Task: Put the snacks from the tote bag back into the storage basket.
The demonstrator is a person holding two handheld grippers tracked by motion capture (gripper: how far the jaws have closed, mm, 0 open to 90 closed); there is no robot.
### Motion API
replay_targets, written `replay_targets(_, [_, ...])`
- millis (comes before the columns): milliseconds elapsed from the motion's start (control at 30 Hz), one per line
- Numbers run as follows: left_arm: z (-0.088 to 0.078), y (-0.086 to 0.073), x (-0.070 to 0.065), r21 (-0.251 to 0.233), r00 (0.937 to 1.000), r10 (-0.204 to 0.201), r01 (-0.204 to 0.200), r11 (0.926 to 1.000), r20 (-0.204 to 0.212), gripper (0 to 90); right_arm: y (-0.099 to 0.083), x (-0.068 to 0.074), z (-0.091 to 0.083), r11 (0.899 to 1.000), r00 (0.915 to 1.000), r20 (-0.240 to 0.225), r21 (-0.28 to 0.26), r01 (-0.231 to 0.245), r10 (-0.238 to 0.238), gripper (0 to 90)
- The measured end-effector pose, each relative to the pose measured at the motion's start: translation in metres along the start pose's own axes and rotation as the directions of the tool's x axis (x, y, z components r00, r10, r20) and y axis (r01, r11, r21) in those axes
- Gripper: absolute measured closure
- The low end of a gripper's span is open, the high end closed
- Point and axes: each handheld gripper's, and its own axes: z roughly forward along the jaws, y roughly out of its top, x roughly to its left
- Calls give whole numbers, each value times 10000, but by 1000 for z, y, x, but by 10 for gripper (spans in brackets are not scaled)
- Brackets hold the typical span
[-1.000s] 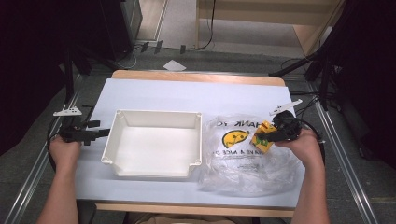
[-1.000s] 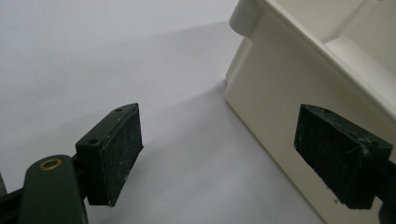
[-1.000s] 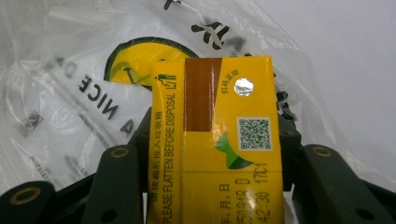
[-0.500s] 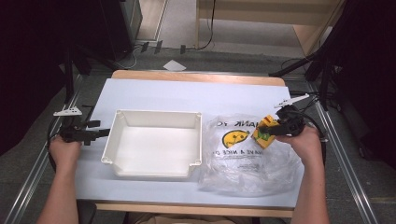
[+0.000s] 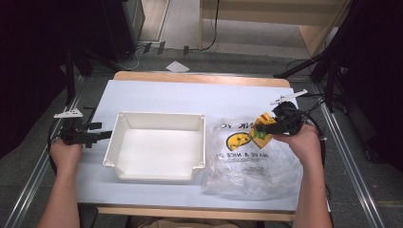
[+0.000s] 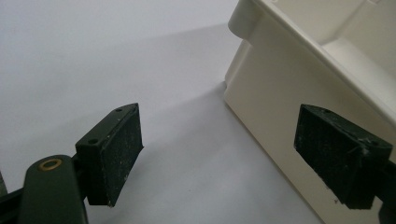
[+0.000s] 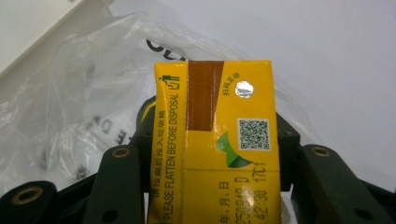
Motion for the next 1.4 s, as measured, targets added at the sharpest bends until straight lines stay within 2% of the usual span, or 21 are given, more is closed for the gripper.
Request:
replay_targets(133, [0, 0, 0, -7, 10000, -4, 4, 10000, 7, 163, 6, 8, 0, 9997, 9998, -23, -110, 216, -216, 536])
replay_targets(433, [1, 0, 0, 10, 10000, 18, -18, 10000, -3, 162, 13, 19, 0, 9996, 9996, 20, -87, 266, -266, 536])
replay_targets(633, [1, 0, -1, 16, 10000, 37, -37, 10000, 8, 163, 19, 25, 0, 9994, 9996, 277, -322, -98, 107, 537])
replay_targets(1067, [1, 0, -1, 5, 10000, 26, -26, 10000, 14, 163, 28, 43, 11, 9994, 9991, 385, -298, 174, -163, 537])
replay_targets(1400, [1, 0, -1, -42, 10000, -4, 4, 10000, 52, 163, 37, 59, 5, 9986, 9984, 389, -339, 411, -398, 536])
